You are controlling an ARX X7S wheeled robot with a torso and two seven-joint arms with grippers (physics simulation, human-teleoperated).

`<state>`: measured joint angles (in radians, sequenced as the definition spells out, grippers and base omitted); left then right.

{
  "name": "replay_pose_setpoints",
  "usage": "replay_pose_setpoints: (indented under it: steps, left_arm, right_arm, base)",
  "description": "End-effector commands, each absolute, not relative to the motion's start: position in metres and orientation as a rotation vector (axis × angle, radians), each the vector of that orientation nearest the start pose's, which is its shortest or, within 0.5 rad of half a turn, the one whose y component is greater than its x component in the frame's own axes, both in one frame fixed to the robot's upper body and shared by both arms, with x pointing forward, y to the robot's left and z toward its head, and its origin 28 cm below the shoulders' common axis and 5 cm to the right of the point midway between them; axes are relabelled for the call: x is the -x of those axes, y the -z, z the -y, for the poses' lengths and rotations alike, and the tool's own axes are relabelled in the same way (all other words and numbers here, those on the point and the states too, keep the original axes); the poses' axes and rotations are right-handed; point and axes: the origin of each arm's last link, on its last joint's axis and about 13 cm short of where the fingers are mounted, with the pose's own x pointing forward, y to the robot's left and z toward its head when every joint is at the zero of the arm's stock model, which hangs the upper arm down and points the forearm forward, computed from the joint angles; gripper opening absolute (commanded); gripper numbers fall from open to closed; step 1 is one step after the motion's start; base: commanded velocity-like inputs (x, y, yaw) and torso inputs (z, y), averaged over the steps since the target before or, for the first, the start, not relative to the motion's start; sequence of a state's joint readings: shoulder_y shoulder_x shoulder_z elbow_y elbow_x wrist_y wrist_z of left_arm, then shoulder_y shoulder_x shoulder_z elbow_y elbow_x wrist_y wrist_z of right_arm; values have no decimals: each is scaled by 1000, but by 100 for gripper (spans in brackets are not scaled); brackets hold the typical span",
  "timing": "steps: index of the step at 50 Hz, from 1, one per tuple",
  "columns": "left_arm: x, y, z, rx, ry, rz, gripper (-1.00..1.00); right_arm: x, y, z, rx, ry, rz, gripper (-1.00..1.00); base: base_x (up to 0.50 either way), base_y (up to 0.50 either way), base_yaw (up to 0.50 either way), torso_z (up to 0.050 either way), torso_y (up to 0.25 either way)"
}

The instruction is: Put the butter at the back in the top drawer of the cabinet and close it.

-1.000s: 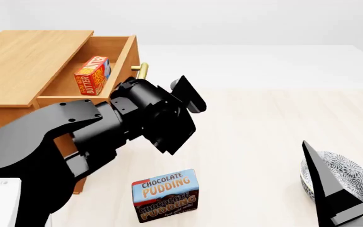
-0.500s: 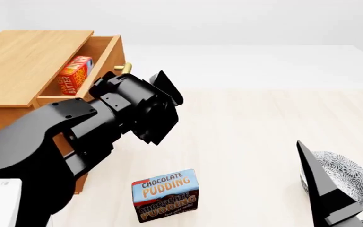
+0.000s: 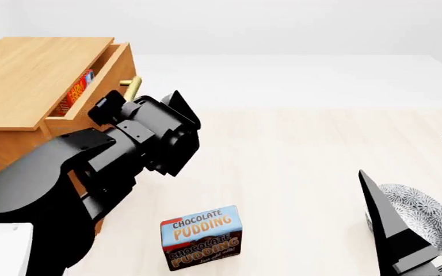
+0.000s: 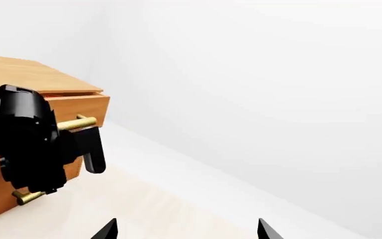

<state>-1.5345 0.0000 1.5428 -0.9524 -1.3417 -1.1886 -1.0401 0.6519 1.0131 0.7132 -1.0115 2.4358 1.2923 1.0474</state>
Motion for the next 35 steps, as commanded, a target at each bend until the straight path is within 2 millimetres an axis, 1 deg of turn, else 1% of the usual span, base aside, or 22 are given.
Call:
replay_pose_setpoints:
  steps: [1,15,27,35]
  left_arm:
    - [-371,-196,-156,-1008,-529,-738,100]
    - [-376,-190,-173,-998,-581,-779,100]
    - [-380,-184,-194,-995,-652,-821,100]
    - [-381,-185,-202,-993,-700,-829,100]
  right_arm:
    - [-81,-276,169,326,-302,166,100]
    - [-81,-276,169,326,-303,168,100]
    - [-81,-276,168,326,-305,168,100]
    - [-81,-276,167,327,-308,169,100]
  base:
    - [0,0,0,0,0]
    - [0,0,0,0,0]
    - [1,1,1,0,0]
    - [8,8,7,0,0]
